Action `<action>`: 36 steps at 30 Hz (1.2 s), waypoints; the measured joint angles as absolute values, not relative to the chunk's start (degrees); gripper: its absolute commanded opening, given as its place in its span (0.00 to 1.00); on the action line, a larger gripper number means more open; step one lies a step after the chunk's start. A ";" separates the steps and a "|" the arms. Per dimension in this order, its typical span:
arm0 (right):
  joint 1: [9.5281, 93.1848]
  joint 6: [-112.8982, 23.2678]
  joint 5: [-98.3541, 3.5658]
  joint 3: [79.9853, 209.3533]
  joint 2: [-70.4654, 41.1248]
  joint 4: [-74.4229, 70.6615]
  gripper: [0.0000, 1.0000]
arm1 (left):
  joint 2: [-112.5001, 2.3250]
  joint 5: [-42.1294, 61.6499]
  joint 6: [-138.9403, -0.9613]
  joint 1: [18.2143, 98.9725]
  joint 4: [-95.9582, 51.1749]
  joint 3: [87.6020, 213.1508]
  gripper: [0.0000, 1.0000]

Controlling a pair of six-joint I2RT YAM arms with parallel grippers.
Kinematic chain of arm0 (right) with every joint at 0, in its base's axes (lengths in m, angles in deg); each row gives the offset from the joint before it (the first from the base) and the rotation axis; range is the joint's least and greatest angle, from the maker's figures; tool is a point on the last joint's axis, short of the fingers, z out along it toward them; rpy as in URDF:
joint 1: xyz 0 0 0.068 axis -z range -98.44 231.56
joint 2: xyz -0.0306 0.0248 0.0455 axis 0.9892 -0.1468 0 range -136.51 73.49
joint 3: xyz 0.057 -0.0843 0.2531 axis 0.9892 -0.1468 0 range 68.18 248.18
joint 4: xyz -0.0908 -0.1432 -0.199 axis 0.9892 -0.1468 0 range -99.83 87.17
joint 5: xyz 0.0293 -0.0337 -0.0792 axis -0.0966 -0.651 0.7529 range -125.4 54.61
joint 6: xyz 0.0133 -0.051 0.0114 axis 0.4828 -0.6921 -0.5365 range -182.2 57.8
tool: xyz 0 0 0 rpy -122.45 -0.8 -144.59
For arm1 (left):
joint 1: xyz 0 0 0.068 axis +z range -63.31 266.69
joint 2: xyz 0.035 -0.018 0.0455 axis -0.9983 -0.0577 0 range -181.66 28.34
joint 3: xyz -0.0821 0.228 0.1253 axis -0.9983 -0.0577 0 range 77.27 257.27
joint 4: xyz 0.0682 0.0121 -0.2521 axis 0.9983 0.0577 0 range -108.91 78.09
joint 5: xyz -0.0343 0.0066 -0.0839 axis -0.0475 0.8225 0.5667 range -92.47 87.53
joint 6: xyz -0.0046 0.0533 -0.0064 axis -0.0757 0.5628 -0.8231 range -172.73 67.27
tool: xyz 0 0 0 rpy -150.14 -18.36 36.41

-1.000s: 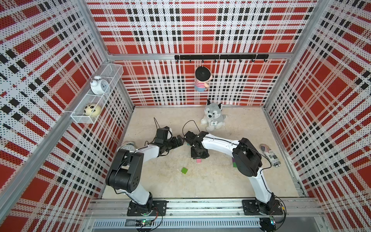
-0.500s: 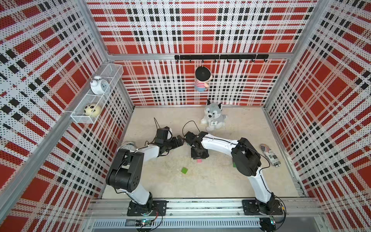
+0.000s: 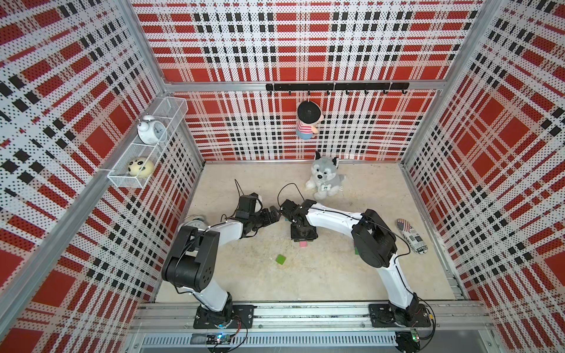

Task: Assemble the number 7 with building blocks
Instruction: Assemble the building block at the center of the board.

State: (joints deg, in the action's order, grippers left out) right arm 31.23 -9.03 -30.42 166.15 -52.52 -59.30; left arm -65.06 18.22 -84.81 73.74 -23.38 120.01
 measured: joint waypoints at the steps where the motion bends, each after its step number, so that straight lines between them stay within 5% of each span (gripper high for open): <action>1: 31.23 -9.08 -30.42 166.17 -52.54 -59.28 0.37 | -65.06 18.22 -84.81 73.74 -23.40 120.01 0.98; 36: 31.87 -10.34 -30.42 167.88 -53.51 -59.34 0.49 | -65.70 18.28 -84.81 73.74 -23.40 120.01 0.98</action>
